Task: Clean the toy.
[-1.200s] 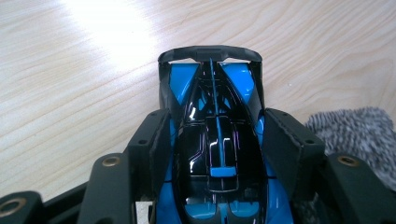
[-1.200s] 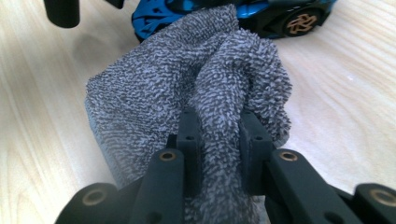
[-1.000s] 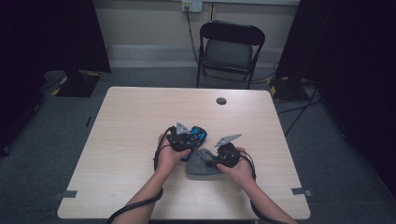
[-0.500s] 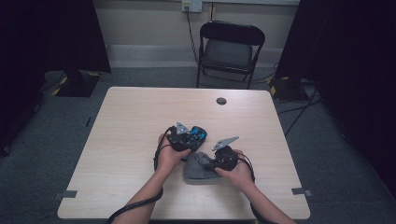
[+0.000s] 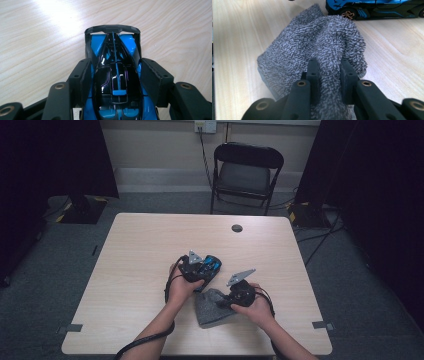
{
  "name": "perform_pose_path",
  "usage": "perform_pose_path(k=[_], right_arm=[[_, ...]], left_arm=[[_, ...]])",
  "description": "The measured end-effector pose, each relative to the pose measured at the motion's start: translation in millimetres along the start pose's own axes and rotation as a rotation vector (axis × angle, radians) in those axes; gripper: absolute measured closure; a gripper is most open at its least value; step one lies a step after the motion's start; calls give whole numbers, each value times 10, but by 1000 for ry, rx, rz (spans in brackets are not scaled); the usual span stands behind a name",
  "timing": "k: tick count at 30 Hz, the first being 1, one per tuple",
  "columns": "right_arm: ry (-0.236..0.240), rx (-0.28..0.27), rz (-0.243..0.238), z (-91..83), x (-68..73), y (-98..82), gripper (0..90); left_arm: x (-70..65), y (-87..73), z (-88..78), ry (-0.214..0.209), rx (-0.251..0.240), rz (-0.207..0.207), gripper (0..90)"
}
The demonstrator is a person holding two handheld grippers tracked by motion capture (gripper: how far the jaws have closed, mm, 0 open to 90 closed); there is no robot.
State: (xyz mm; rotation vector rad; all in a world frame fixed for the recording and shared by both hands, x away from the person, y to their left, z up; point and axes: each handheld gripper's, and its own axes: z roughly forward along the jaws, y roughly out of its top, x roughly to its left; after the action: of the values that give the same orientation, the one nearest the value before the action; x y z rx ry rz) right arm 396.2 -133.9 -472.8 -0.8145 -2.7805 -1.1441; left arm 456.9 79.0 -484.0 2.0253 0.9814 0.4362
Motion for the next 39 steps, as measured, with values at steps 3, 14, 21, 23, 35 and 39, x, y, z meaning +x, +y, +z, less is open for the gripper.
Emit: perform_pose_path(k=[3, 14, 21, 23, 35, 39], right_arm=[[-8, -12, 3, -82, -16, 0, 736], [-63, -63, 84, -352, -268, -46, 736], [-125, -88, 129, -475, -427, -56, 736], [-138, -95, 145, -507, -481, -61, 736], [-255, -99, 226, -579, -771, -9, 736], [-284, -101, 251, -571, -850, 27, 736]], left_arm=[[0, 0, -1, 0, 1, 0, 429], [-2, -3, 0, 1, -3, -1, 430], [-1, -8, -1, 1, -5, 0, 430], [-3, -7, 1, 1, -7, -2, 430], [-3, -4, 2, 1, -5, -3, 430], [-1, -6, 2, 1, -6, -2, 429]])
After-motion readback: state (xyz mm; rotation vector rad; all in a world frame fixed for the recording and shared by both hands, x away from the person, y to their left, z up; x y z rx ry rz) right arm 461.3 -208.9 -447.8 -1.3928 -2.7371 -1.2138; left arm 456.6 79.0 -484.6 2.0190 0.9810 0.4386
